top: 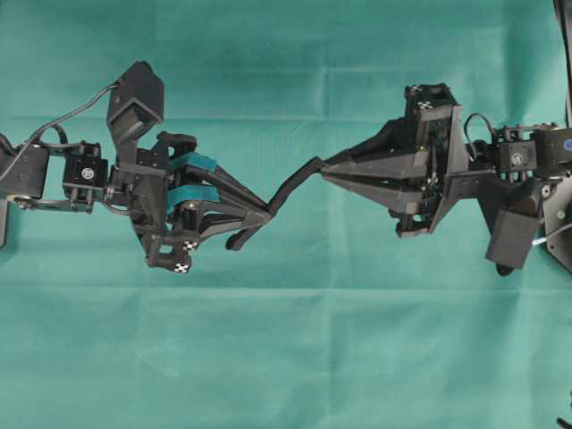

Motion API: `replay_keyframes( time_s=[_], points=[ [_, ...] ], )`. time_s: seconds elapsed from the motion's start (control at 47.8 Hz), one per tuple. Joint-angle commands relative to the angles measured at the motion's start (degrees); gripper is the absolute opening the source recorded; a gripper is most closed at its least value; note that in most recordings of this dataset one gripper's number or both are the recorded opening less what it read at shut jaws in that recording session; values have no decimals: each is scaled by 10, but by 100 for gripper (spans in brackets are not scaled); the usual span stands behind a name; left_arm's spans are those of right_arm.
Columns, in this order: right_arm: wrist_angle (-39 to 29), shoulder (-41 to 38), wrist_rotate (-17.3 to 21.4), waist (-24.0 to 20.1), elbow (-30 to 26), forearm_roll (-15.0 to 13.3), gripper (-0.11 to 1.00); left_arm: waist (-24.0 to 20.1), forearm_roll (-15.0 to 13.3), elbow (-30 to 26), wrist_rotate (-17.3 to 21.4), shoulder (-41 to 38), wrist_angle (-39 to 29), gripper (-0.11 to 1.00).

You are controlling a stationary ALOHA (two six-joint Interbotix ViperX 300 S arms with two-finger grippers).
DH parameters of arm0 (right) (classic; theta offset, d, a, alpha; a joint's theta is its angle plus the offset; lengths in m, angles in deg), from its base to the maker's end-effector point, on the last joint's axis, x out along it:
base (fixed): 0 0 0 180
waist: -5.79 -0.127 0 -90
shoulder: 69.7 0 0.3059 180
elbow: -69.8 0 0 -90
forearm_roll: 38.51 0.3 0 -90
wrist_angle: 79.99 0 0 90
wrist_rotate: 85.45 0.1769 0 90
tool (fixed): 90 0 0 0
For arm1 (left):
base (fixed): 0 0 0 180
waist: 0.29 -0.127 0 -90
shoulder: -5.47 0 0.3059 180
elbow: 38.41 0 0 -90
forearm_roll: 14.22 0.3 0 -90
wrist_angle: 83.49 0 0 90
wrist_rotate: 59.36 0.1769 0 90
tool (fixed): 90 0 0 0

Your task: Peel off the Velcro with your right arm.

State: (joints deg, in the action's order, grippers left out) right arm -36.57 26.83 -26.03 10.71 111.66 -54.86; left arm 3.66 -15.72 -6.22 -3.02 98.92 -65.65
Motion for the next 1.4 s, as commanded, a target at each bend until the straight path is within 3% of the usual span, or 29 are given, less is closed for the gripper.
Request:
replay_keyframes(
  time_s=[0.0, 1.381],
  points=[
    [5, 3, 2, -3, -7, 2, -8, -4, -1, -5, 0, 4, 5, 11],
    [2, -33, 7, -37, -5, 6, -9, -4, -1, -5, -2, 0, 12, 11]
  ],
)
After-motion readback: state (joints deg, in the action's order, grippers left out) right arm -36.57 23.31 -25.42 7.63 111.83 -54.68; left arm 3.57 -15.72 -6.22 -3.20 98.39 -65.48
